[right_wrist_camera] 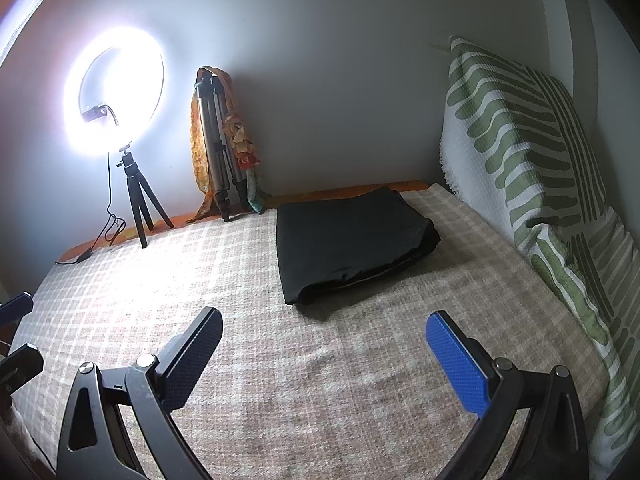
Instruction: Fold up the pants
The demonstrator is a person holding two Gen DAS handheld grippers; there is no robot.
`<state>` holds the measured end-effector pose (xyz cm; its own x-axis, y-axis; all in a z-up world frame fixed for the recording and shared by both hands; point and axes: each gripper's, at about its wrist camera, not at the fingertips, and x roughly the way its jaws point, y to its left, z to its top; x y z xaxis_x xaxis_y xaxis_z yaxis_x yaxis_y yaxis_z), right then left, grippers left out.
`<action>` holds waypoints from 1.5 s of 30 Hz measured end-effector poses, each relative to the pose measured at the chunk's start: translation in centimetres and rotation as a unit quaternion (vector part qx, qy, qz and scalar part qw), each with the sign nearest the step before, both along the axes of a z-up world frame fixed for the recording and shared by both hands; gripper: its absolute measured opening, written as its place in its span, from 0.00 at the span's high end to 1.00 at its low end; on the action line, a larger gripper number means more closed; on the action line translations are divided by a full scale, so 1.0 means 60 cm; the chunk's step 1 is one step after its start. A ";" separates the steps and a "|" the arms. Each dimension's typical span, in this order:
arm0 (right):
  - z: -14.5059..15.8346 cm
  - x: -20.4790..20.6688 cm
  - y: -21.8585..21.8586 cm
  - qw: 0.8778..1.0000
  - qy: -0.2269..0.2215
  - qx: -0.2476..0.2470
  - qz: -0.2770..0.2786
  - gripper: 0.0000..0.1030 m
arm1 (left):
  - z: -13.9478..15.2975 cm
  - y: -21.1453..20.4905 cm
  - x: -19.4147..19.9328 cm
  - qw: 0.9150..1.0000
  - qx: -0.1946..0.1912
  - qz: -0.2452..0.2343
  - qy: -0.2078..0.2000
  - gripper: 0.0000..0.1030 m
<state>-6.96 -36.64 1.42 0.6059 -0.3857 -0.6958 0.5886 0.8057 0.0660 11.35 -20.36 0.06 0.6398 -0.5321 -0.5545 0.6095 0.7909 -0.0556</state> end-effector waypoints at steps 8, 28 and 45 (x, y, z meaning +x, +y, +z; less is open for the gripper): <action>0.000 -0.001 0.000 1.000 0.000 0.001 -0.001 0.00 | 0.000 0.001 0.000 1.000 0.000 0.001 -0.001 0.03; -0.003 -0.002 -0.004 1.000 -0.001 0.007 -0.004 0.00 | 0.001 0.001 0.002 1.000 -0.002 0.004 -0.003 0.03; -0.003 -0.003 -0.004 1.000 0.000 0.007 -0.006 0.00 | 0.003 0.001 0.000 1.000 -0.003 0.003 -0.002 0.03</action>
